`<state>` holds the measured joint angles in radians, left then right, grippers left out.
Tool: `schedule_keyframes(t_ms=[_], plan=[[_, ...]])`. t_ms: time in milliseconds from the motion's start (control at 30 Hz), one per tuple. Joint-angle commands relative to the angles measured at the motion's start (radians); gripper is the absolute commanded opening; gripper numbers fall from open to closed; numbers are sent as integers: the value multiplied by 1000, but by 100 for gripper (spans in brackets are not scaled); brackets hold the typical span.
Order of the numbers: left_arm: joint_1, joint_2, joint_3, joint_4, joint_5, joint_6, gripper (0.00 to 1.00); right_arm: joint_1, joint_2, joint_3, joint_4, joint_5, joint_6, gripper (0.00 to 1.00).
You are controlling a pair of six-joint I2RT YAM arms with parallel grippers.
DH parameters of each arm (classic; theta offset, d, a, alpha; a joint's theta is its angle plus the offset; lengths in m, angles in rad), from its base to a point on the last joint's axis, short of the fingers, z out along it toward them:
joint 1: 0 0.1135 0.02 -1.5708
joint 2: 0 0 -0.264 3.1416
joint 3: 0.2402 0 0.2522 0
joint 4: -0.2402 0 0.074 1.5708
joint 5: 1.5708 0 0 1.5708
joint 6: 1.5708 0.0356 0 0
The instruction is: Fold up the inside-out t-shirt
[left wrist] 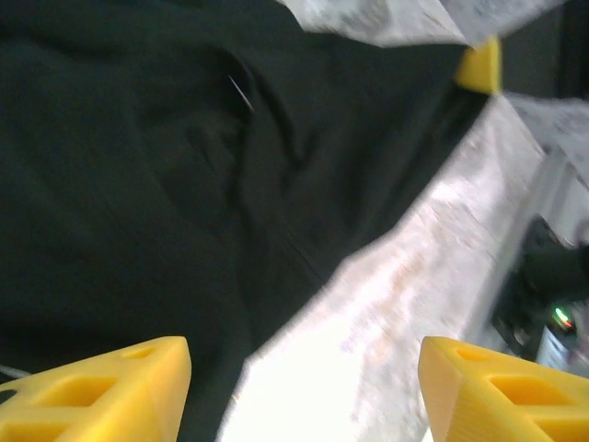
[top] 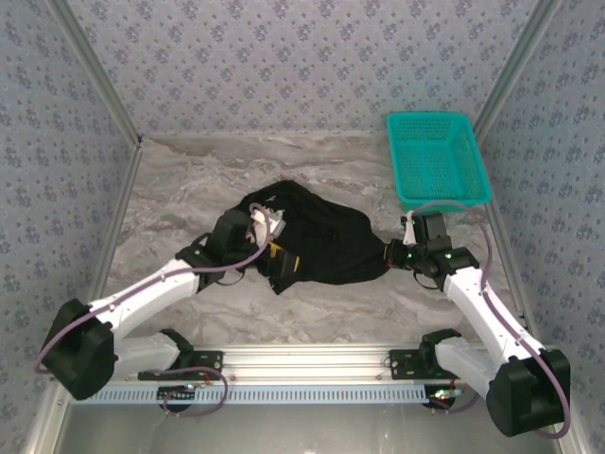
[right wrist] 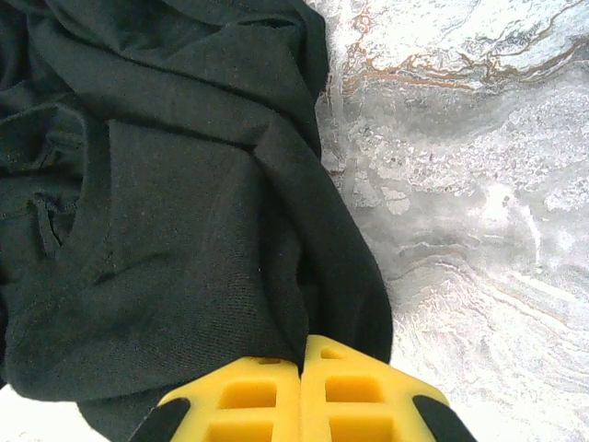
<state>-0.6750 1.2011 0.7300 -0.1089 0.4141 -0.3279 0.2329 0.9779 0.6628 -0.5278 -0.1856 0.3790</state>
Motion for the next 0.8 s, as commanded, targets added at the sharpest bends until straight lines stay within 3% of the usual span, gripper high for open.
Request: schedule_keyframes(t_ms=[0,167,333,400,600,767], plan=[[-5,134,175,-79,-219,72,69,10,-6,2,-19,24,23,0],[-83,418,422,-221,-420,260,75,12,-5,8,-8,9,20,0],[-96,643,619,-353,-449,360,73,11,-7,16,-21,-3,21,0],[-98,688,665,-361,-471,380,60,12,-8,17,-20,-6,17,0],[-87,682,729,-308,-435,347,4,12,-4,9,-11,-8,15,0],[-43,514,667,-194,-340,267,0,13,-16,0,-6,-4,-5,0]])
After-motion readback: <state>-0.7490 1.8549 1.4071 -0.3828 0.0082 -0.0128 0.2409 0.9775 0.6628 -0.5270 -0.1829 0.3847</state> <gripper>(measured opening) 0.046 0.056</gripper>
